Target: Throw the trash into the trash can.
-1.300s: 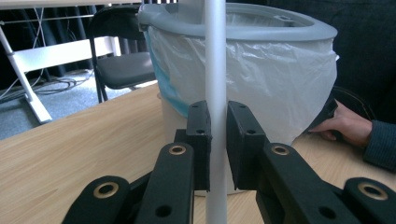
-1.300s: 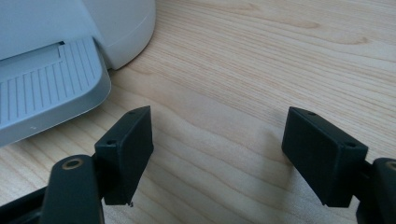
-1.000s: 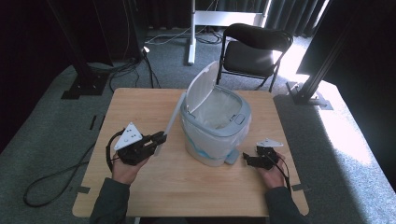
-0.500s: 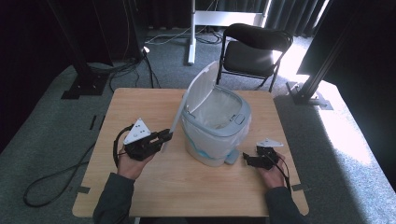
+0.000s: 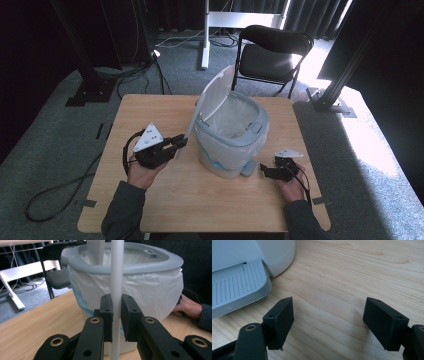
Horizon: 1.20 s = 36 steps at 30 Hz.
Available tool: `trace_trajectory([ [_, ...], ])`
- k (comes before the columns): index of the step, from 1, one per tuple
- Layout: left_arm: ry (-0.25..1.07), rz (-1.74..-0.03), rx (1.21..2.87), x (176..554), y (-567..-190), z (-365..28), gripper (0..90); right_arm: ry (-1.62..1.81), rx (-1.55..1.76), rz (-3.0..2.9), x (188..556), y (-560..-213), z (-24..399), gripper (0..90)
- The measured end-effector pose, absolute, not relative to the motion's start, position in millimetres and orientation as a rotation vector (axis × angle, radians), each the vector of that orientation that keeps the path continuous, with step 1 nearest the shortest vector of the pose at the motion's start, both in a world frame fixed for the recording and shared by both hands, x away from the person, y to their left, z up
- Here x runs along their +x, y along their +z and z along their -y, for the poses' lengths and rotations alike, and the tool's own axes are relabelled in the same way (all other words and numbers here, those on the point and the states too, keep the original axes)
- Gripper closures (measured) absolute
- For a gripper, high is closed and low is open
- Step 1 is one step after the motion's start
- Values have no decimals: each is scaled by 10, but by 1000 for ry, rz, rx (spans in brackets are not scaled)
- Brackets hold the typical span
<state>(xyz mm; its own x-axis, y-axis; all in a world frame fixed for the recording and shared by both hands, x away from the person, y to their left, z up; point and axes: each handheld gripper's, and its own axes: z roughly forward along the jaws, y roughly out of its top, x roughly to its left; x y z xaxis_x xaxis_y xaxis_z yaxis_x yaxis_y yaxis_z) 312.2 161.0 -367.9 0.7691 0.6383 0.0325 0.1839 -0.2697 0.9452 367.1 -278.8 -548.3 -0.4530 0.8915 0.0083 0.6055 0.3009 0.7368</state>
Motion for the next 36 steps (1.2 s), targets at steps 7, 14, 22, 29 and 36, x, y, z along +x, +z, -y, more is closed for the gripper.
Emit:
trace_trajectory([
  [7, 499, -614, 1816, 3146, -3583, -1584, 802, 961, 1338, -2170, 3671, -5483, 2788, 239],
  [14, 491, -587, 1810, 3195, -3457, -1507, 802, 961, 1336, -2170, 3672, -5483, 2789, 239],
  [22, 501, -576, 1804, 3256, -3343, -1466, 802, 961, 1335, -2170, 3672, -5484, 2789, 239],
  [29, 501, -560, 1795, 3280, -3234, -1417, 802, 961, 1336, -2170, 3672, -5484, 2789, 239],
  [36, 485, -548, 1777, 3308, -3134, -1357, 802, 961, 1335, -2170, 3672, -5484, 2788, 239],
])
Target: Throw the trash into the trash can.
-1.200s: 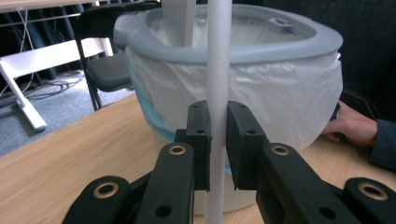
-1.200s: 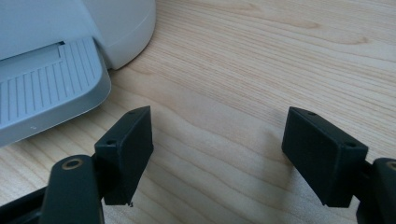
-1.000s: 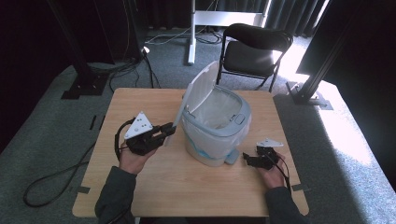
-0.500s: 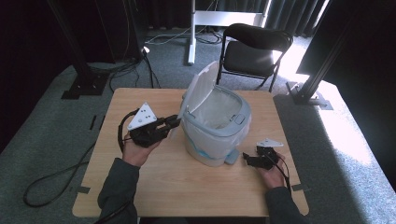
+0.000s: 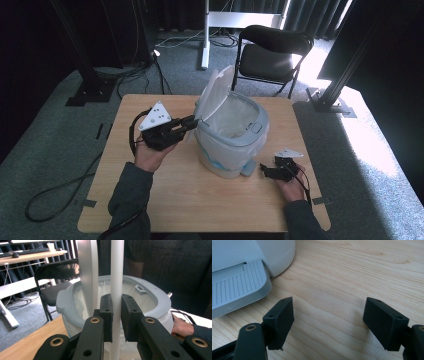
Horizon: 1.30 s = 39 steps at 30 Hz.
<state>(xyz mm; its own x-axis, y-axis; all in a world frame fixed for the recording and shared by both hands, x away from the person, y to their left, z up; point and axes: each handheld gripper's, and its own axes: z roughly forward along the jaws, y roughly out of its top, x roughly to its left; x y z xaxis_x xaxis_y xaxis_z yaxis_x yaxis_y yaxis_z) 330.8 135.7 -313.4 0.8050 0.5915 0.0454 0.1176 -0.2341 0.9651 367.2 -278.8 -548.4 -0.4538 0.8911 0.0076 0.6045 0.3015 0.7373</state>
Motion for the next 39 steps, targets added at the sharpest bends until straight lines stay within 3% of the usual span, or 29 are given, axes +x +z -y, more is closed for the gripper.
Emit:
trace_trajectory([
  [39, 451, -524, 1685, 3542, -2860, -981, 801, 962, 1334, -2172, 3673, -5484, 2788, 237],
])
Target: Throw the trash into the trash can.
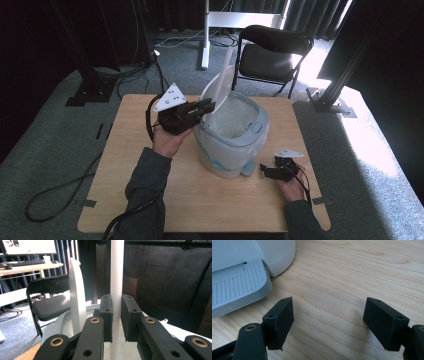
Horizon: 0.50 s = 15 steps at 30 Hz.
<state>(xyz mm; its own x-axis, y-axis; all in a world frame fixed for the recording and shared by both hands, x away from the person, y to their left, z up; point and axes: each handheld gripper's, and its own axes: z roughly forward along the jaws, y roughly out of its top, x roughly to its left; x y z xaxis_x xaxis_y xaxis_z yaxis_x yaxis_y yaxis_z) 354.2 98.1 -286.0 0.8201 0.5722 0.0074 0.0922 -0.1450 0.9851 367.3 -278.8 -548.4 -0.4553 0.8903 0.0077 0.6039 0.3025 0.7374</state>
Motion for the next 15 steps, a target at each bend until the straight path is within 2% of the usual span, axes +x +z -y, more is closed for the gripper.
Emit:
trace_trajectory([
  [15, 462, -511, 1687, 3592, -2892, -809, 800, 963, 1333, -2173, 3673, -5484, 2788, 237],
])
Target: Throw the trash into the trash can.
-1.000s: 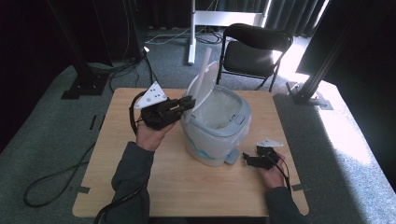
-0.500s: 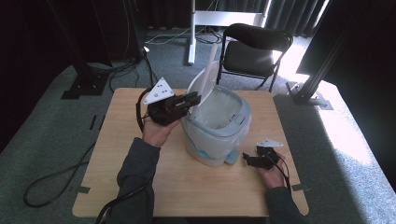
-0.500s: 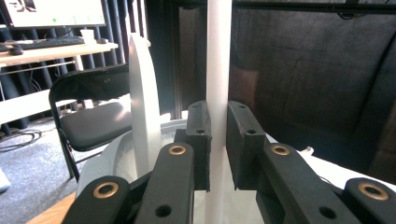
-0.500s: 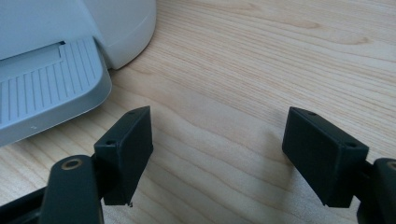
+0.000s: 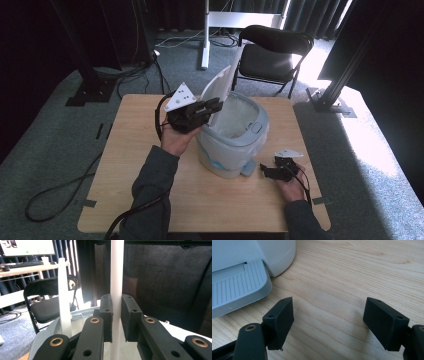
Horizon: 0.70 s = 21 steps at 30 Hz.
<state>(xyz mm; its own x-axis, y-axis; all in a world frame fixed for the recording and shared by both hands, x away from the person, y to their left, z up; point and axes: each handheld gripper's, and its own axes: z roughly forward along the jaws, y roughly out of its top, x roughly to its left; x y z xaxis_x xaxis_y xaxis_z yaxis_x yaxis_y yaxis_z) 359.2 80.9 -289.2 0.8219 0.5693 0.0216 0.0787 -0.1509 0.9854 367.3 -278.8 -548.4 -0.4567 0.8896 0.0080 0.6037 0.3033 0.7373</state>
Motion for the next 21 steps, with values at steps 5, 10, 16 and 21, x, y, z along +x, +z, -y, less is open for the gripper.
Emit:
trace_trajectory([
  [5, 476, -509, 1674, 3603, -2927, -799, 800, 963, 1333, -2173, 3673, -5484, 2788, 237],
  [10, 471, -508, 1662, 3613, -2952, -781, 799, 963, 1332, -2173, 3673, -5484, 2788, 237],
  [16, 467, -505, 1663, 3618, -2970, -748, 798, 963, 1332, -2173, 3673, -5484, 2788, 237],
  [21, 488, -501, 1688, 3635, -3029, -704, 791, 964, 1329, -2175, 3673, -5484, 2788, 237],
])
